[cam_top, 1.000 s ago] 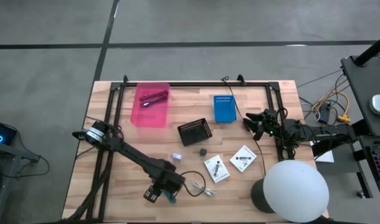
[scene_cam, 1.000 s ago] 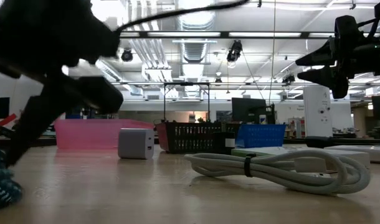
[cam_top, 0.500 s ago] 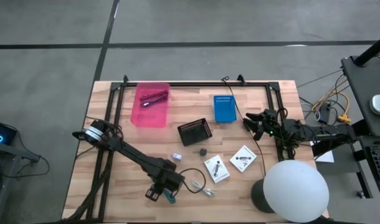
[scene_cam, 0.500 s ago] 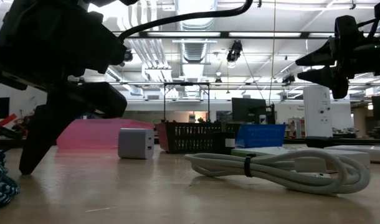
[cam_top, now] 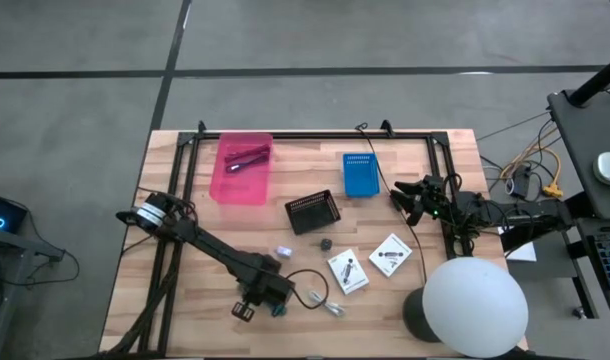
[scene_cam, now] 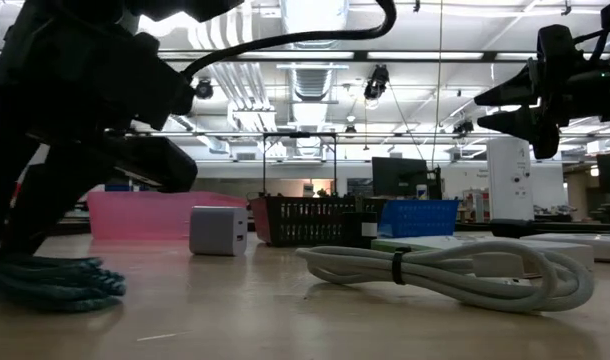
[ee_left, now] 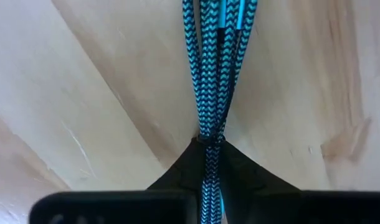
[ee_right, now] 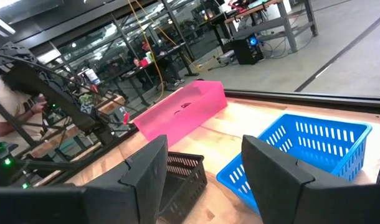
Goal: Pick and place items into bin
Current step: Put the light blue charger cable into the pink bin
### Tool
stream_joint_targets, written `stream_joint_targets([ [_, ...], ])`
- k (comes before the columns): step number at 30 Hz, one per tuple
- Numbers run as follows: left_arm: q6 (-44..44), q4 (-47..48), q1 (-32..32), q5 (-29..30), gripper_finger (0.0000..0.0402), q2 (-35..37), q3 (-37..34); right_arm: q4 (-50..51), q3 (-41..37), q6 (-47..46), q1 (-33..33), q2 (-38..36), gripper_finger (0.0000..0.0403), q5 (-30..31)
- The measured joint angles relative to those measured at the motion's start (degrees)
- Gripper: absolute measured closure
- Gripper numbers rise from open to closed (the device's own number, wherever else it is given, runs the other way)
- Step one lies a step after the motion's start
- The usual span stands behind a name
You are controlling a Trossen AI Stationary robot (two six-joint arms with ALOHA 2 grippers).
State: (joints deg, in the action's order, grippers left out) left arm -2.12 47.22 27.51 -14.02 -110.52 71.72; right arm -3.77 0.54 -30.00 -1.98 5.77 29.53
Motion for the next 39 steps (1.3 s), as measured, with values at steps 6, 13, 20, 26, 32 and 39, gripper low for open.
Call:
stream_joint_targets([
  [6,2.38,7.7,-0.2,0.35,0.0383,1.19,-0.23,0.0,0.0,0.18,0.0,0.0,0.0211,0.01],
  [13,4.17,15.57,-1.91,3.07,0.0387,5.21,-0.24,0.0,0.02,0.17,0.0,0.02,0.0211,0.01],
  [20,3.25,15.87,-6.75,6.07,0.0388,10.89,-0.15,0.0,0.02,0.17,-0.01,0.02,0.0211,0.03],
  [26,0.82,15.87,-13.68,9.76,0.0388,15.82,-0.07,0.0,0.02,0.17,0.0,0.02,0.0211,0.03],
  [32,0.98,15.2,-21.25,16.47,0.0387,21.8,0.39,0.0,0.02,0.17,-0.02,0.02,0.0211,0.03],
  [39,0.95,14.62,-32.04,27.36,0.0387,26.0,0.2,0.0,0.02,0.17,-0.02,0.08,0.0211,0.03],
])
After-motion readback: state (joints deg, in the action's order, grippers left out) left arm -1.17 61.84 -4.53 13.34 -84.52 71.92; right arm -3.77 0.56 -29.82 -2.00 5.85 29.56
